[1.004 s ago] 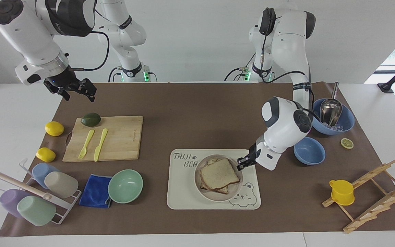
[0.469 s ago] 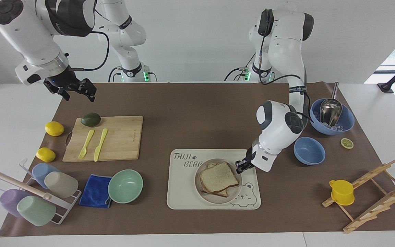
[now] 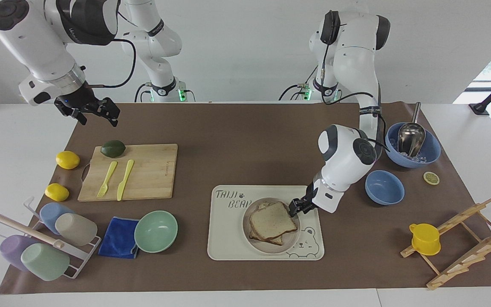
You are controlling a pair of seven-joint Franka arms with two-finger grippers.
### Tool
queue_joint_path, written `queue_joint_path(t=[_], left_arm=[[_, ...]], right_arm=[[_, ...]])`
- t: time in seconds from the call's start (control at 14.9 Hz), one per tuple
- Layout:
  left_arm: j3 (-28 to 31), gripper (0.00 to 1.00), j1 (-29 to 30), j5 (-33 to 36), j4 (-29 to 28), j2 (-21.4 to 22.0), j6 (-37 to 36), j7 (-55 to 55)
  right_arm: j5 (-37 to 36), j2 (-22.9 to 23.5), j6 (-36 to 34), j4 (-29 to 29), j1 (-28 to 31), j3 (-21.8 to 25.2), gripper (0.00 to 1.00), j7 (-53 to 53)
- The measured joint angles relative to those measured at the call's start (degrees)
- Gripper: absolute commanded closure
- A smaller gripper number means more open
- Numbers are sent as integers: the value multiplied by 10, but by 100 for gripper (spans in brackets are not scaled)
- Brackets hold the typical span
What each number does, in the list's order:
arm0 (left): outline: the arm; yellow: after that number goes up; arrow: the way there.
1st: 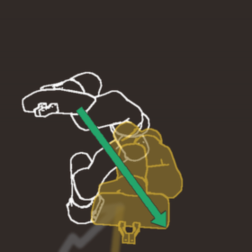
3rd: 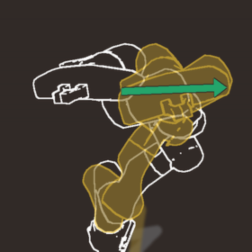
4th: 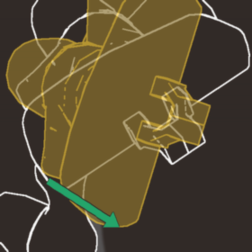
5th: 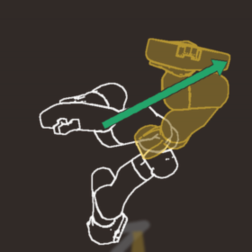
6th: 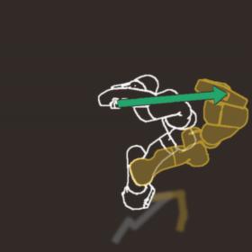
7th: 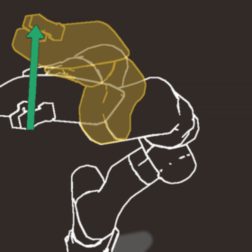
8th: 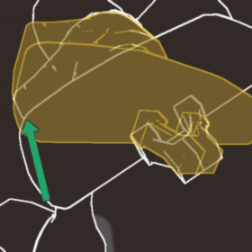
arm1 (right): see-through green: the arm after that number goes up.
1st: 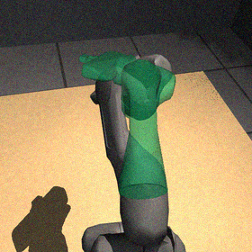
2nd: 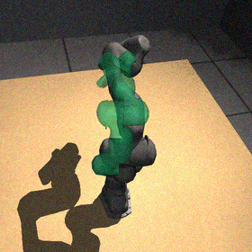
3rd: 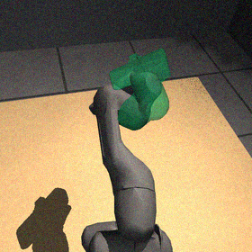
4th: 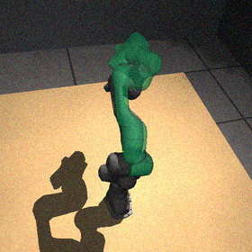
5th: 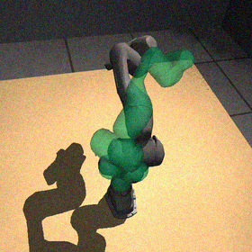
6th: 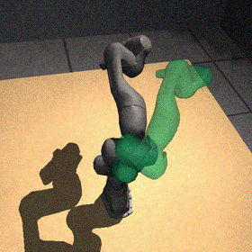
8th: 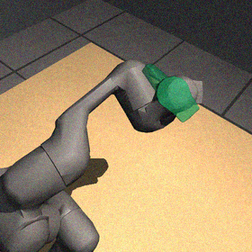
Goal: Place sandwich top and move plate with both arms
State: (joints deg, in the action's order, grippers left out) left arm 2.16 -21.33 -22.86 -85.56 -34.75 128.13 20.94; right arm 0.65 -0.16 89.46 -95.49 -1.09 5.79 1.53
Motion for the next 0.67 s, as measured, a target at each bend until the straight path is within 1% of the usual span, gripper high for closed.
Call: queue_joint_path(t=[0.2, 0.4, 0.67], left_arm=[[43, 0, 1, 7, 3, 27, -33, -1], [79, 0, 7, 60, 5, 87, -104, -4], [89, 0, 29, 120, 5, 160, -202, -28]], right_arm=[[0, 0, 0, 0, 0, 0, 0, 0], [0, 0, 0, 0, 0, 0, 0, 0], [0, 0, 0, 0, 0, 0, 0, 0]])
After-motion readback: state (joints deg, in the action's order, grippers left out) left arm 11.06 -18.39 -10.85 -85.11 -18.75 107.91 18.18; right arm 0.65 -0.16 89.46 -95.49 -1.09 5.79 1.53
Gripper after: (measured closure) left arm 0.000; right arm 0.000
